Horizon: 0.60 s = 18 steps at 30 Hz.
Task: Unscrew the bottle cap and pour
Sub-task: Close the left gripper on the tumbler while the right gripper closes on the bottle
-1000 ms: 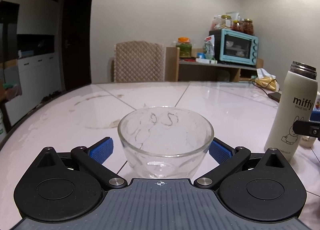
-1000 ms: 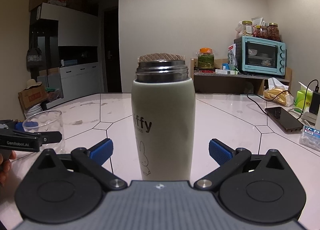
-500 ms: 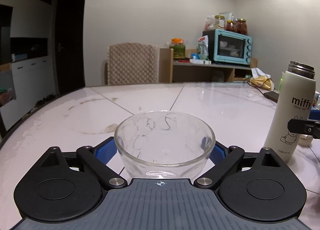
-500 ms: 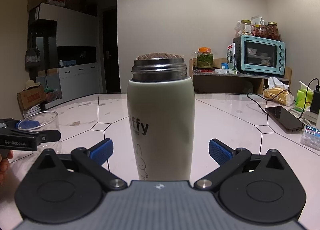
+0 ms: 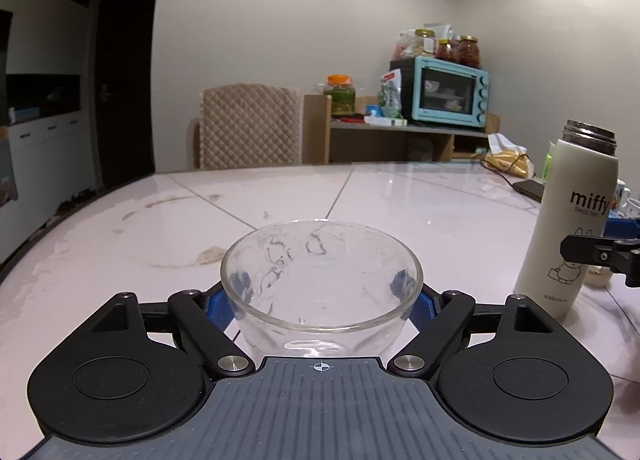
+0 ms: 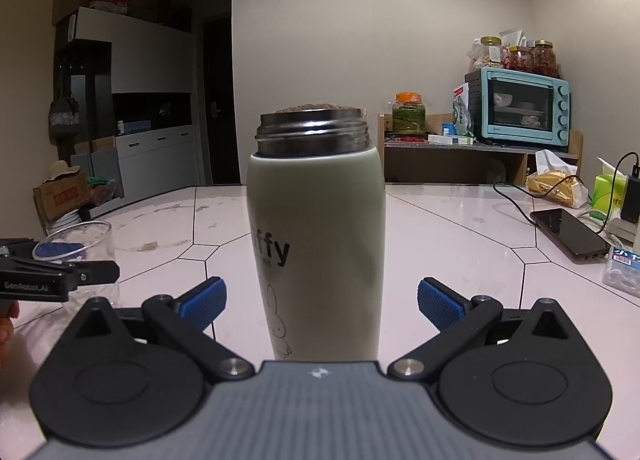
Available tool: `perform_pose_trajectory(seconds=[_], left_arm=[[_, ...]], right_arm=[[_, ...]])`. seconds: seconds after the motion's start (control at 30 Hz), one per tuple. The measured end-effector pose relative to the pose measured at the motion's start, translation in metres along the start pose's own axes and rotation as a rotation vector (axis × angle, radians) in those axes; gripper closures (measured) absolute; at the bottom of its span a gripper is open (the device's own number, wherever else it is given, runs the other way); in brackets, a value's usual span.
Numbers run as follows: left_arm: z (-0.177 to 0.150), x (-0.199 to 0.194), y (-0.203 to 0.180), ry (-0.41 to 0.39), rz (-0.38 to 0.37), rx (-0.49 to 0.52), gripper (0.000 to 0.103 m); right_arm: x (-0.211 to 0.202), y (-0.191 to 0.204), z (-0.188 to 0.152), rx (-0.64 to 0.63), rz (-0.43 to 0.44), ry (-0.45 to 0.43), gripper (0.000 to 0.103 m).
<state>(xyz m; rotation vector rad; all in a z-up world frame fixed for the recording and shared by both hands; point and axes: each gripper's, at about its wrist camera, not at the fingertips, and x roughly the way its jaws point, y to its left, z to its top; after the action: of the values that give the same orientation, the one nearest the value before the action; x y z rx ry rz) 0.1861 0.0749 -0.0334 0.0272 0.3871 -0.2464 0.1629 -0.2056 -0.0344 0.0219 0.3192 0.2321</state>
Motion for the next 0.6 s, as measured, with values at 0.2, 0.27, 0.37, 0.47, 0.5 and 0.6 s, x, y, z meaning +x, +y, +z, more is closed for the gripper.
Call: perform_pose_trajectory(seconds=[0.2, 0.27, 0.37, 0.47, 0.5, 0.6], left_arm=[[-0.001, -0.001, 0.002, 0.0, -0.077, 0.022, 0.017], [-0.002, -0.002, 0.002, 0.0, -0.122, 0.033, 0.017], [-0.002, -0.002, -0.001, 0.002, -0.158, 0.064, 0.017], [-0.003, -0.002, -0.004, 0.002, -0.203, 0.088, 0.017], [-0.004, -0.003, -0.005, 0.002, -0.217, 0.094, 0.017], [-0.005, -0.003, -0.009, 0.001, -0.249, 0.109, 0.017]], right_arm=[[-0.002, 0.002, 0.001, 0.002, -0.001, -0.003, 0.0], [0.001, -0.003, 0.0, 0.0, -0.003, -0.004, 0.0], [0.001, -0.002, 0.0, -0.001, -0.005, -0.004, 0.0], [0.001, -0.002, 0.0, -0.004, -0.006, -0.003, 0.0], [0.002, -0.001, 0.001, -0.007, -0.005, -0.001, 0.0], [0.004, 0.0, 0.002, -0.013, -0.007, -0.004, 0.0]])
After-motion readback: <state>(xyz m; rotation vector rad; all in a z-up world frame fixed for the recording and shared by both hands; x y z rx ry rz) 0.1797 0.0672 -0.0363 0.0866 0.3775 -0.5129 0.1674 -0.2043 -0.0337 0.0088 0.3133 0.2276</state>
